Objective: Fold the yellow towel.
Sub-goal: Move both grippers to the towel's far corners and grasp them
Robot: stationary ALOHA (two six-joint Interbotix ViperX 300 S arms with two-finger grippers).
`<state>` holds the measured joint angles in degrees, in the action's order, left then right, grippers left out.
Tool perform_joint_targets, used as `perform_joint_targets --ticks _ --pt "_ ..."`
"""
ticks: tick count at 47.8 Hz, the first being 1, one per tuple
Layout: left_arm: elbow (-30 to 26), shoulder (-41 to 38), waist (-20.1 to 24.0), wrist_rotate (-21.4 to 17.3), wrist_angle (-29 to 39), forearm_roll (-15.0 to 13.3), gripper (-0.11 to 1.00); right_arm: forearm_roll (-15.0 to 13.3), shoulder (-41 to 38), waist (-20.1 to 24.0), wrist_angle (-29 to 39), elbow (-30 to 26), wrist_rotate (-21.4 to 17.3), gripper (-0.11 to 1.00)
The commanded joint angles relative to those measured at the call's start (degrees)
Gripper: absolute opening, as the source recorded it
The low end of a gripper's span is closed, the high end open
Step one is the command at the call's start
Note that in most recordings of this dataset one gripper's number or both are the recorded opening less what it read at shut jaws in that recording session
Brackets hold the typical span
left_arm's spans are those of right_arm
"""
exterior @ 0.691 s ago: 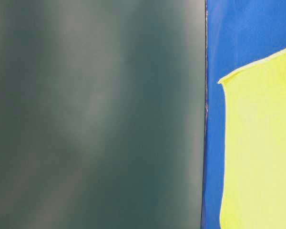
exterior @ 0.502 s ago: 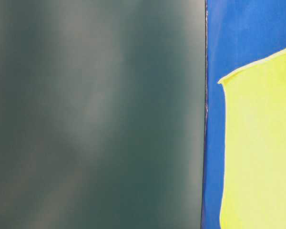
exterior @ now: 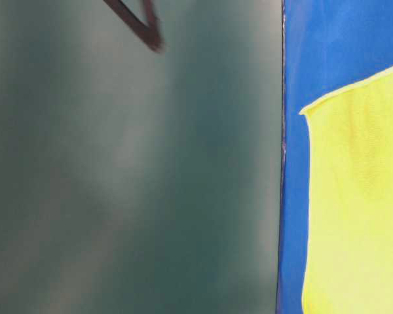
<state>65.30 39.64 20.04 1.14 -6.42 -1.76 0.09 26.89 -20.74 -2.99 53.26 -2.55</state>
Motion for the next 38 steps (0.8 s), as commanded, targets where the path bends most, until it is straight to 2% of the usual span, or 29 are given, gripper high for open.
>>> perform_joint_targets --ticks 1,3,8,12,14,24,38 --pt "-0.8 -4.2 3.1 0.1 -1.7 -0.1 0.22 -0.4 -4.6 -1.7 0.4 -3.6 0.2 0.02" --pt "-0.7 -6.9 4.7 0.0 -3.1 -0.1 0.35 -0.6 -7.0 -2.6 0.4 -4.8 0.2 0.09" --pt "-0.5 -12.7 8.1 -0.5 -6.8 -0.1 0.67 -1.6 -14.4 -5.0 0.4 -8.2 0.2 0.41" --pt "-0.9 -17.8 10.3 -1.1 -9.6 -0.1 0.84 -2.5 -19.6 -6.4 0.4 -10.3 0.3 0.61" --pt "-1.1 -20.0 11.3 -1.1 -11.0 0.0 0.86 -2.9 -22.0 -6.9 0.4 -11.3 0.3 0.63" --pt "-2.0 -32.0 16.3 -1.1 -16.6 -0.1 0.85 -3.4 -30.8 -8.5 0.4 -15.6 0.3 0.59" --pt "-4.0 -41.2 18.8 -1.2 -19.8 -0.1 0.85 -3.5 -38.3 -10.7 -0.3 -17.8 0.3 0.59"
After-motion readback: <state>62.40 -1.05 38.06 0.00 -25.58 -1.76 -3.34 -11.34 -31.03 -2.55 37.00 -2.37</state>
